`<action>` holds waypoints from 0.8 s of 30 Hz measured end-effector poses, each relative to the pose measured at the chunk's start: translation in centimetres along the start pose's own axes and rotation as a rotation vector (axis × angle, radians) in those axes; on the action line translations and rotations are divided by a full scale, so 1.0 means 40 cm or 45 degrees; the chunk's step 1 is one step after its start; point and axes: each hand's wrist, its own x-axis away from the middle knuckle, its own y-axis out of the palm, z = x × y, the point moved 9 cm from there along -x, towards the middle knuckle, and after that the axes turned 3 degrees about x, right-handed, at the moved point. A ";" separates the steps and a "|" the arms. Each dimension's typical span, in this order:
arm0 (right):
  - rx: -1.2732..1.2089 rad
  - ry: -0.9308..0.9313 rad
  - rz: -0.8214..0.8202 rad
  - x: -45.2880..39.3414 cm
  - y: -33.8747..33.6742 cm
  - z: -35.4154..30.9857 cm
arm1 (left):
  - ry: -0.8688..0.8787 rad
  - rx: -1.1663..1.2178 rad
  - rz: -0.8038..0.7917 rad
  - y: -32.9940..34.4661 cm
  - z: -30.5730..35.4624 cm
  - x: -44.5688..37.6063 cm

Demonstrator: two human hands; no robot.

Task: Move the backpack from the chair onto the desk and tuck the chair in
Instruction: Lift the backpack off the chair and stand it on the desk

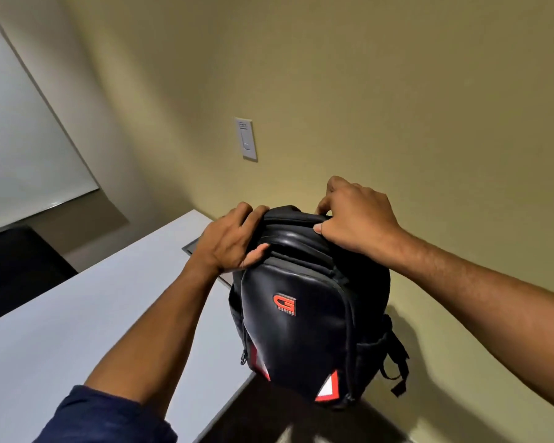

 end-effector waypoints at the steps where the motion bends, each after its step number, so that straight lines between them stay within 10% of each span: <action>1: 0.015 0.009 0.025 -0.034 0.009 -0.019 | -0.004 0.019 0.012 -0.004 -0.045 -0.015; 11: -0.056 -0.022 0.088 -0.243 0.162 -0.120 | -0.083 -0.130 -0.025 0.046 -0.333 -0.079; 24: -0.333 -0.398 0.060 -0.404 0.357 -0.174 | -0.704 -0.125 -0.183 0.163 -0.495 0.019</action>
